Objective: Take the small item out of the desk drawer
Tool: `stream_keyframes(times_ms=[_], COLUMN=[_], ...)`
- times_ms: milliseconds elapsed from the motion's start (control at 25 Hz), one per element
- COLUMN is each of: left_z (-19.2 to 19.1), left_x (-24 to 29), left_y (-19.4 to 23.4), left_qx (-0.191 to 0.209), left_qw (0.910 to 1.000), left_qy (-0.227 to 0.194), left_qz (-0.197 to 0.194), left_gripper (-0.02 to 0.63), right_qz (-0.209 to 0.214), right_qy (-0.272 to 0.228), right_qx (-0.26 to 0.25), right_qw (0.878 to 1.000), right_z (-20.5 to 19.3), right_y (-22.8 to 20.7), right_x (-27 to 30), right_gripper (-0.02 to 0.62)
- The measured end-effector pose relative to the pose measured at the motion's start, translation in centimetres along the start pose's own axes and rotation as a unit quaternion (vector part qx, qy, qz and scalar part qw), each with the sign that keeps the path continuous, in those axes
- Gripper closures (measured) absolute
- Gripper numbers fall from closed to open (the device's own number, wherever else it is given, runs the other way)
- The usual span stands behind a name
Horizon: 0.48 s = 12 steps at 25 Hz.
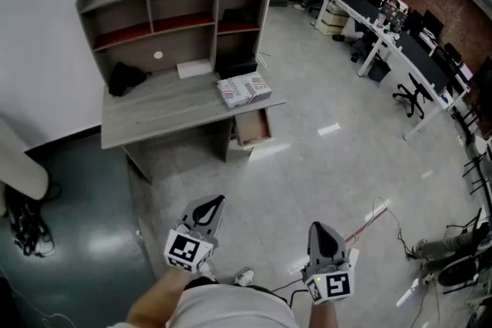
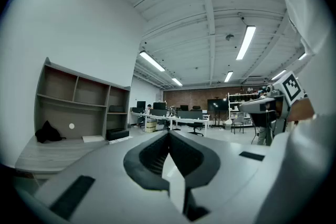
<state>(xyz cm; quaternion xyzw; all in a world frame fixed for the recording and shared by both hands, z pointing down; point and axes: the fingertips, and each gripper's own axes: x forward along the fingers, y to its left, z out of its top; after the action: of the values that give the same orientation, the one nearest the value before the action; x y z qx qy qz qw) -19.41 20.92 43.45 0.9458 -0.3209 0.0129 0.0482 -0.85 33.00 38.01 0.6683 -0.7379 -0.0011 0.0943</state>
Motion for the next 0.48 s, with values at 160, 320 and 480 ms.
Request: stream_keyframes(times_ms=[160,320,480], left_z=[-0.4,-1.3,-2.5], left_x=[-0.6,-1.2,-1.7], left_y=[0.8,1.6,2.6], left_qx=[-0.004,-0.006,-0.008], left_qw=[1.0000,0.9999,0.9995], left_qy=[0.003,0.016,0.027], left_qz=[-0.002,-0.005,-0.012], left_gripper=[0.588,0.588,0.588], right_qz=[0.000,-0.002,-0.009], right_qy=[0.004,0.010,0.015], right_qx=[0.000,0.002,0.003], right_qw=[1.000,1.000,1.000], right_z=[0.0,-0.2,-0.4], right_y=[0.9,1.6,2.3], right_x=[0.6,1.3,2.1], right_gripper=[0.574,0.574,0.574])
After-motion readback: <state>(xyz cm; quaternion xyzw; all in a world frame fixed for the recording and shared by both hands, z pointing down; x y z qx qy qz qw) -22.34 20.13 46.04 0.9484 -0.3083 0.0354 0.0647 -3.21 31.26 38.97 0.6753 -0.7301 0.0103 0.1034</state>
